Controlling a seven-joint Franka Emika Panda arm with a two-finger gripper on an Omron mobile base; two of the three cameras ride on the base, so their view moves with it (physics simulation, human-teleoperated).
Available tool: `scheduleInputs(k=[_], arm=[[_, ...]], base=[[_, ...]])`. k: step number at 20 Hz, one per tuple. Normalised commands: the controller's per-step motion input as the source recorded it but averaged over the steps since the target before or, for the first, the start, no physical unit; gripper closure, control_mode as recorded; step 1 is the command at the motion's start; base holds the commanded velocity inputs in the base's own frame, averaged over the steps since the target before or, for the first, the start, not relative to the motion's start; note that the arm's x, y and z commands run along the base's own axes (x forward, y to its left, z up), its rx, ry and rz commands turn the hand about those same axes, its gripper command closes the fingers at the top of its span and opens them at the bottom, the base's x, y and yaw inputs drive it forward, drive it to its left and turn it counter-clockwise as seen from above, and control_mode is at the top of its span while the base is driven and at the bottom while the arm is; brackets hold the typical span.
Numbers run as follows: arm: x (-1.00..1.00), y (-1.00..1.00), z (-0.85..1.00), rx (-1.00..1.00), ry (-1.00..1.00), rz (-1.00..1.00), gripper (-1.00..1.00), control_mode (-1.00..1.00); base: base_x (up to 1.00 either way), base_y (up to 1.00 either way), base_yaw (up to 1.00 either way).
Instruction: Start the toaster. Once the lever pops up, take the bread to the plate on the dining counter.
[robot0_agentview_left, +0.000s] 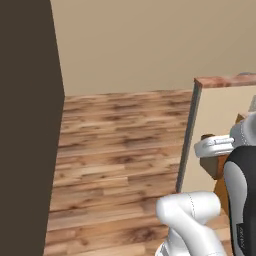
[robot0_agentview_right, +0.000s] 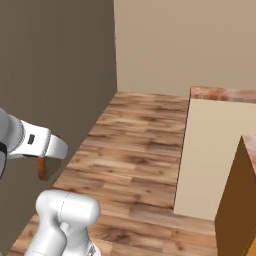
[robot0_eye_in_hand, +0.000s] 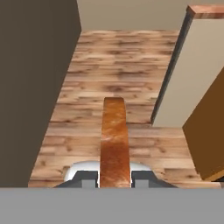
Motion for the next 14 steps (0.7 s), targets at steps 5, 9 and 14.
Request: scheduleInputs(k=[5, 9, 14], arm=[[0.0, 0.0, 0.0, 0.0, 0.0, 0.0, 1.0, 1.0], [0.0, 0.0, 0.0, 0.0, 0.0, 0.0, 1.0, 1.0], [0.0, 0.0, 0.0, 0.0, 0.0, 0.0, 1.0, 1.0]], base=[[0.81, 0.6, -0.06], [0.68, 0.1, -0.25], [0.73, 0.07, -0.33]])
